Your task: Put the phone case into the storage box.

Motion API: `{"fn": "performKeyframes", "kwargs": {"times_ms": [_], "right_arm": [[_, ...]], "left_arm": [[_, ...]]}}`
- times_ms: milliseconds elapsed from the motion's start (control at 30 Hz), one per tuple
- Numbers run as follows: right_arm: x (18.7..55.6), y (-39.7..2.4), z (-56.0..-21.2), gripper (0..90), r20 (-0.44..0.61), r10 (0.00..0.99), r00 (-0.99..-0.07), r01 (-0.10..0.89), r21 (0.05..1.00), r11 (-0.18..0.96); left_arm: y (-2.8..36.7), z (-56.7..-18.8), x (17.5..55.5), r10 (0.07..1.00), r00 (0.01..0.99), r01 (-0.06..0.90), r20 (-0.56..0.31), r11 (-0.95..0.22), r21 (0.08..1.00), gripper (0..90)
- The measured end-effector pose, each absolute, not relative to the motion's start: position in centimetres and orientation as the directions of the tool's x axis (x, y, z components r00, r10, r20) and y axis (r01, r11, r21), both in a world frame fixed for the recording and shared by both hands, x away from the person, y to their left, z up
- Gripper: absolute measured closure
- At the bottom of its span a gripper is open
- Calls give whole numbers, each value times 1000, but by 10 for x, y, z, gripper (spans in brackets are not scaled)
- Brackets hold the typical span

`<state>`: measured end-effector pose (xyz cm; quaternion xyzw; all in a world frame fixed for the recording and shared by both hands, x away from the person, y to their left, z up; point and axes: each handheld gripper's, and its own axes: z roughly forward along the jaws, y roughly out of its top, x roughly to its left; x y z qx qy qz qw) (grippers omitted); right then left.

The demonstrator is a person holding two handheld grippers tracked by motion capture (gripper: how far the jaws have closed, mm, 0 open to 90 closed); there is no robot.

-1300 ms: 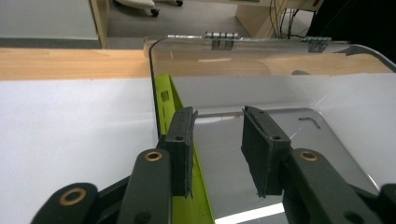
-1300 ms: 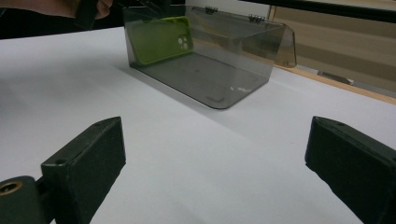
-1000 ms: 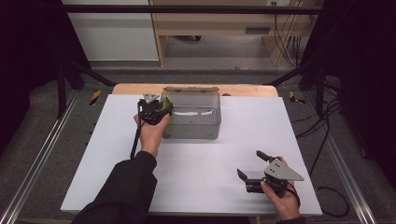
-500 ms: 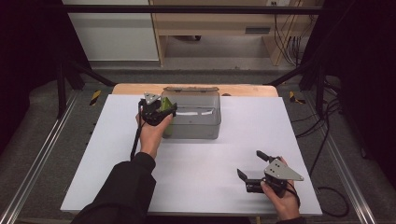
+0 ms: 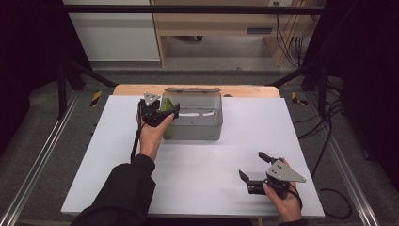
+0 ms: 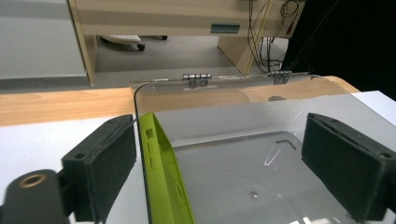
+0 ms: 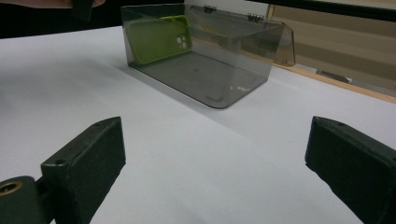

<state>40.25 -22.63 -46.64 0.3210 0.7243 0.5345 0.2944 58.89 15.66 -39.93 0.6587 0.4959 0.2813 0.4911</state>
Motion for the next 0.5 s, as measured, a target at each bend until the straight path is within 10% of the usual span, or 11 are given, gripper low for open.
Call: {"fn": "performKeyframes", "kwargs": {"times_ms": [500], "right_arm": [[403, -226, -466, 50, -79, 779, -623, 152, 964, 220]], "left_arm": [[152, -396, 585, 913, 397, 341, -90, -55, 939, 54]]}}
